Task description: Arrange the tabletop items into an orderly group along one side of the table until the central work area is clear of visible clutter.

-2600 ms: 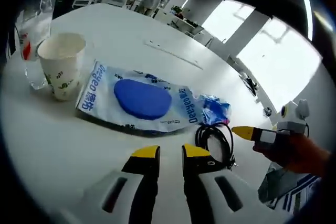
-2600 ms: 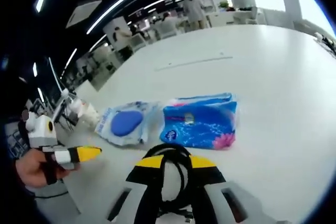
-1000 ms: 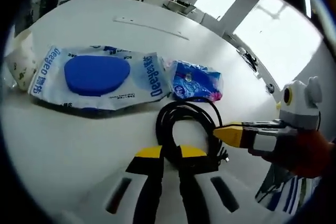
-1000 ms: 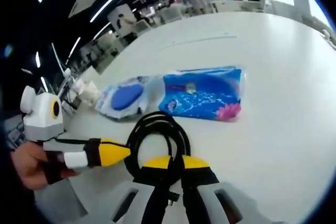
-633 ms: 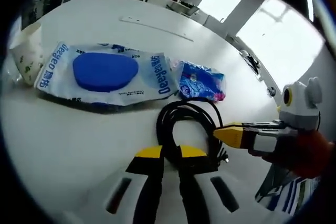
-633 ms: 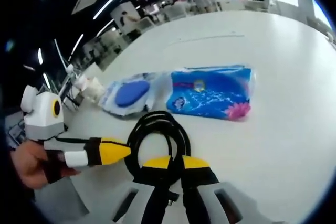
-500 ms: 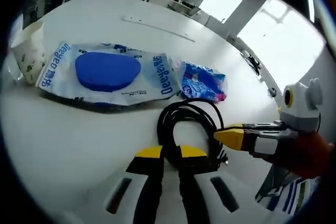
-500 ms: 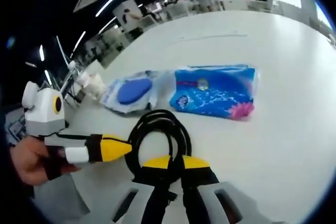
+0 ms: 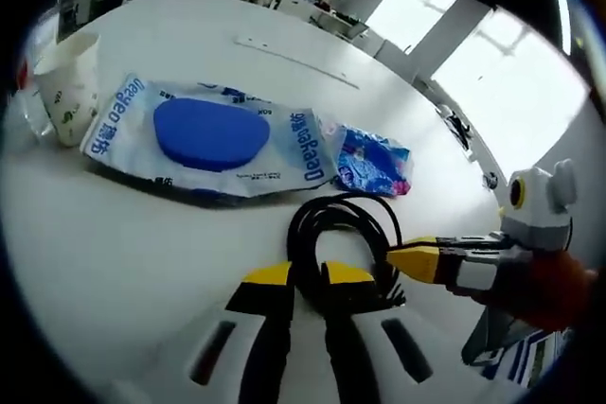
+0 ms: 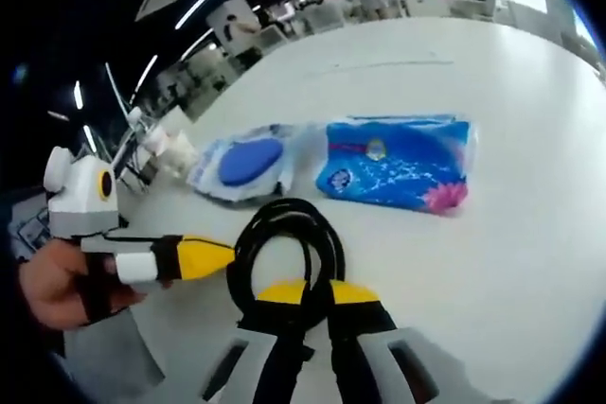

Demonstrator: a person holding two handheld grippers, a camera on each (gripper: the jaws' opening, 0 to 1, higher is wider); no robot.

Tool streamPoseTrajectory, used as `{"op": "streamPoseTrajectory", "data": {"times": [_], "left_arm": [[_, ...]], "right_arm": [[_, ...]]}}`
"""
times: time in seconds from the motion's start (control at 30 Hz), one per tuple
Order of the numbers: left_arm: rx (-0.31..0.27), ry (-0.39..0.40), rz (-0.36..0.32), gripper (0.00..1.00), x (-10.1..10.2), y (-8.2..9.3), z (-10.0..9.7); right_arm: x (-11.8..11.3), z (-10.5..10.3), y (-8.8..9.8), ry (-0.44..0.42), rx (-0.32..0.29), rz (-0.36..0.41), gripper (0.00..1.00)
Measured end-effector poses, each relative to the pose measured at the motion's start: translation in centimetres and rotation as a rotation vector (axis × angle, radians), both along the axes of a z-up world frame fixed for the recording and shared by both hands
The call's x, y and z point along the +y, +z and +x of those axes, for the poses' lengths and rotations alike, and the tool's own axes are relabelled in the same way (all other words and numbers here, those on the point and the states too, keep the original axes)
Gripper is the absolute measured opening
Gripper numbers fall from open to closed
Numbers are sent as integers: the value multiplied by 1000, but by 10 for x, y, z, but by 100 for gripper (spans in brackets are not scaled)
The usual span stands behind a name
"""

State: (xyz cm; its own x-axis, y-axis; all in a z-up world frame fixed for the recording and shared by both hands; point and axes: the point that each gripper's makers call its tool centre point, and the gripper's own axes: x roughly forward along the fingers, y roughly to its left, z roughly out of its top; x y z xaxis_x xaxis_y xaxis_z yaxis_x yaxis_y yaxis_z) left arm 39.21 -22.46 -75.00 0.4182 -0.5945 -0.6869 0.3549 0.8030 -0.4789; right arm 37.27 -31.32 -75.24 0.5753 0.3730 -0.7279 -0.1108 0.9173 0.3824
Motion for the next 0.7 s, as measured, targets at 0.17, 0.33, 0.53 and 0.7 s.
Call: {"op": "streamPoseTrajectory", "data": {"times": [0.17, 0.33, 0.53, 0.7], "left_arm": [[-12, -2, 3, 8, 1, 2, 2], [-22, -2, 4, 8, 0, 3, 3], [-43, -12, 7, 10, -2, 7, 5], [-76, -41, 7, 11, -7, 14, 6]], "right_arm": [[-7, 1, 6, -20, -16, 10, 6], [-17, 4, 13, -51, -48, 26, 7], [-44, 15, 21, -128, -62, 29, 6], [-75, 26, 22, -191, -62, -41, 7]]}}
